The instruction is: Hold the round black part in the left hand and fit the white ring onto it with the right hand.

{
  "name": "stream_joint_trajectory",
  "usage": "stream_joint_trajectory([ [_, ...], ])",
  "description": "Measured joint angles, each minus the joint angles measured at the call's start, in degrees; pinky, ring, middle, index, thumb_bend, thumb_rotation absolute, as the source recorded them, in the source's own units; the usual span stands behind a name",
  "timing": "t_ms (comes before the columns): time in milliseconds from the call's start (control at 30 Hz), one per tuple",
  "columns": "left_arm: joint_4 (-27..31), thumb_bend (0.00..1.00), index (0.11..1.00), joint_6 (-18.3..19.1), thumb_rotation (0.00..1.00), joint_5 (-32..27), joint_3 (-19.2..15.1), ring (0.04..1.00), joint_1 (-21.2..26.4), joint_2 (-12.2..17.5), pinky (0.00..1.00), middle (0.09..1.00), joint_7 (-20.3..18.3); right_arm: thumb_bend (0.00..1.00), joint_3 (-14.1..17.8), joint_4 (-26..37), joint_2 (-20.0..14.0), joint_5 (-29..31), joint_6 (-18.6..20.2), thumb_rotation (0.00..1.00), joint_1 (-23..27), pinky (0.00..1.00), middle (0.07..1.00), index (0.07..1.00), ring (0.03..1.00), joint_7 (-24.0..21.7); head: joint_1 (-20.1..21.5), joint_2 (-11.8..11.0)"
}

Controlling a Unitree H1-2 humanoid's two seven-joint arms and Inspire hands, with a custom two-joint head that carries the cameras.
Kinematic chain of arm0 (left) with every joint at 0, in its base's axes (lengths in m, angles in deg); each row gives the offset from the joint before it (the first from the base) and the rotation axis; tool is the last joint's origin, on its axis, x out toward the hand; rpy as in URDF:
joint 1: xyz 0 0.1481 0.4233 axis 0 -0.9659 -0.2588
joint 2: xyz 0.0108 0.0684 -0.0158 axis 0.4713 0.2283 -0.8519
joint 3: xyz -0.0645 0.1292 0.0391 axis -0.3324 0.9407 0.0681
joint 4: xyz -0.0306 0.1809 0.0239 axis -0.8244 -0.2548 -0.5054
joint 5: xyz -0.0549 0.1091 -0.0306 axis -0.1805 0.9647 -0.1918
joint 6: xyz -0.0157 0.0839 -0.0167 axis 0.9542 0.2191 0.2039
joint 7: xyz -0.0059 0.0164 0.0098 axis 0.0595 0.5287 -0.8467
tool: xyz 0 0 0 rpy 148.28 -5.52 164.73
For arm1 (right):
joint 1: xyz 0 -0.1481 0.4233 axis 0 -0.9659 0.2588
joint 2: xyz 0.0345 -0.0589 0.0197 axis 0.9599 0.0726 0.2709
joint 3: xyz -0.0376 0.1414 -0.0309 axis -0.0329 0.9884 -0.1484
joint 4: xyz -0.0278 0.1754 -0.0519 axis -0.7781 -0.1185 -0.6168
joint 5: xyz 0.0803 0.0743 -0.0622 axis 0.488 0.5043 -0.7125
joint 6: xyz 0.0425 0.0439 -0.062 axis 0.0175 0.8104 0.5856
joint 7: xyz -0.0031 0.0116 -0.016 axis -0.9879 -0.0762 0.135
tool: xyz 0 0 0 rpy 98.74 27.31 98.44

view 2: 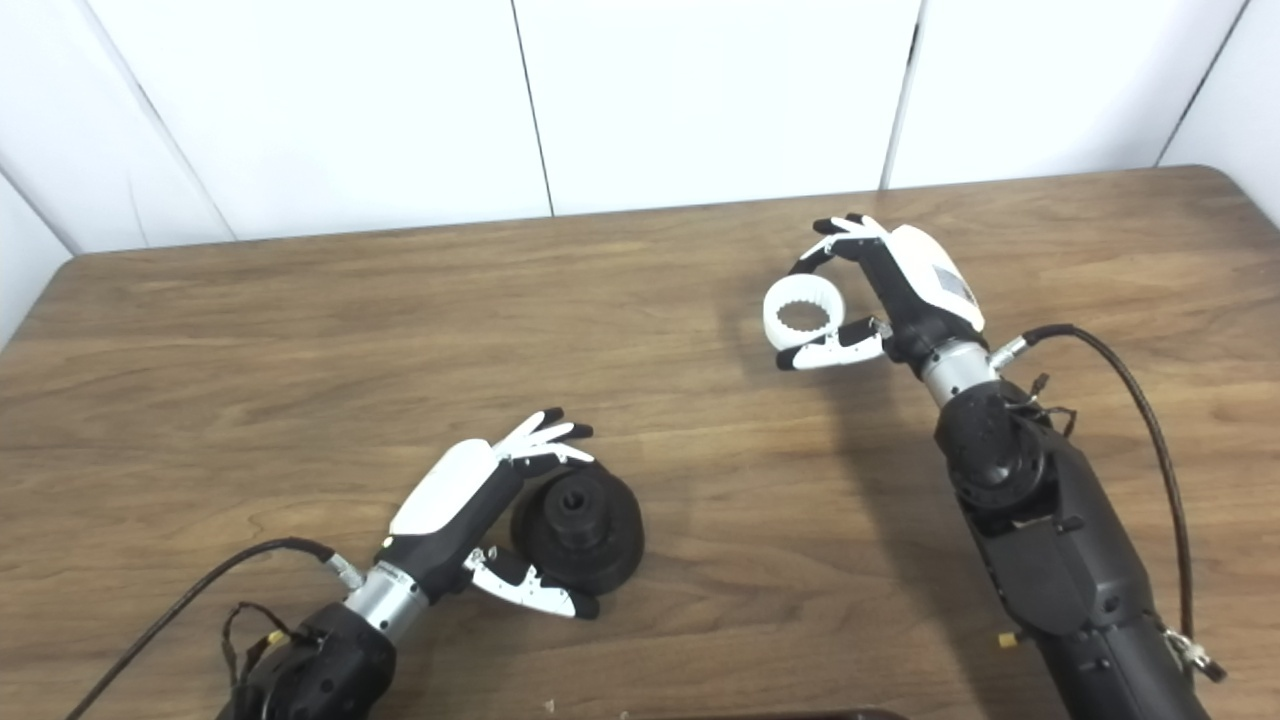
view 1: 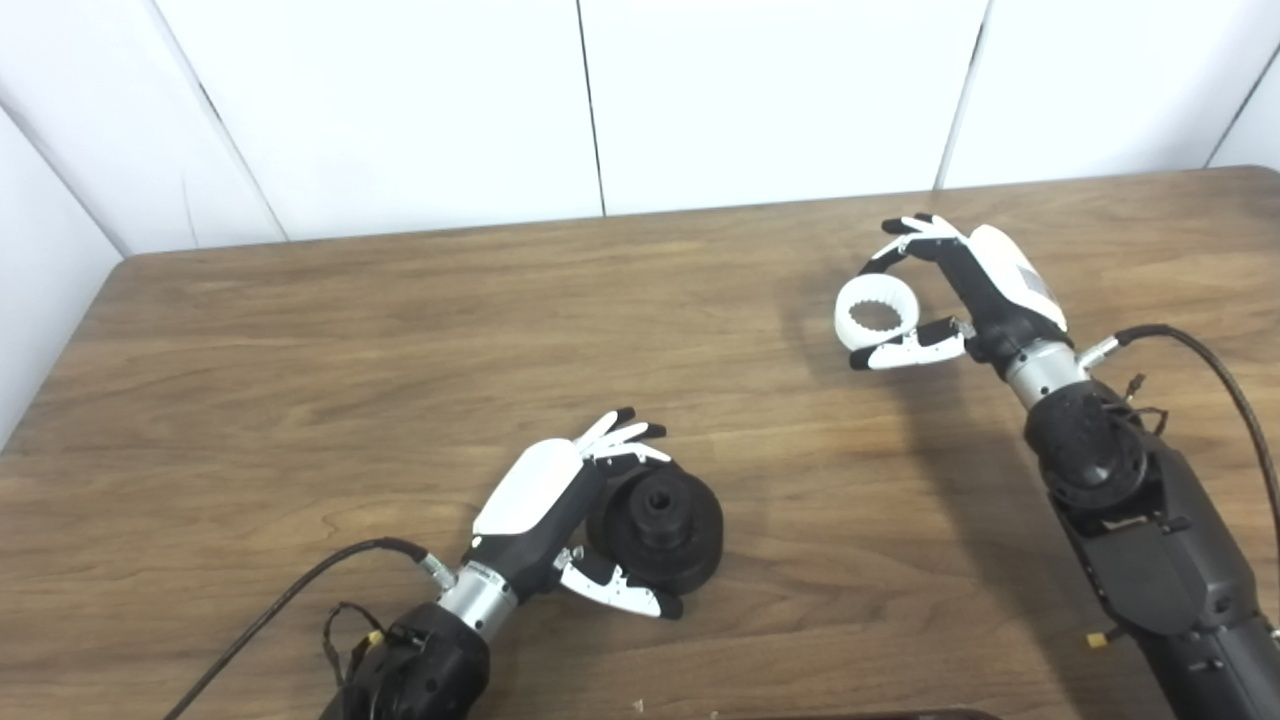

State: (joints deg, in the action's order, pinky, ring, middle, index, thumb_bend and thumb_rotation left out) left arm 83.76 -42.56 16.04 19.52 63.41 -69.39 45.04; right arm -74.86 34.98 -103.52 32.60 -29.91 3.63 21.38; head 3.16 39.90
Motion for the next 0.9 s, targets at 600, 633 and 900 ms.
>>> stream_joint_trajectory([
  [600,-1.26,0.89,0.608,0.07,0.21,-0.04,-0.08,0.996,0.83,-0.46,0.97,0.911,0.07,0.53,-2.08,9.02,1.89,1.58,2.05,0.14,-1.17,0.89,0.881,0.488,0.965,-6.58,-0.44,-0.09],
  [633,-1.29,0.89,0.609,0.11,0.22,-0.04,-0.09,0.997,0.85,-0.48,0.97,0.911,0.08,0.53,-2.45,9.77,2.01,1.69,2.23,0.14,-1.26,0.89,0.88,0.488,0.964,-7.1,-0.44,0.0],
  [900,-1.33,0.89,0.607,0.46,0.21,-0.02,-0.05,0.996,0.93,-0.65,0.97,0.908,0.05,0.53,-4.89,15.46,3.23,1.74,4.16,0.14,-2.49,0.91,0.877,0.488,0.961,-11.15,-0.7,0.18],
])
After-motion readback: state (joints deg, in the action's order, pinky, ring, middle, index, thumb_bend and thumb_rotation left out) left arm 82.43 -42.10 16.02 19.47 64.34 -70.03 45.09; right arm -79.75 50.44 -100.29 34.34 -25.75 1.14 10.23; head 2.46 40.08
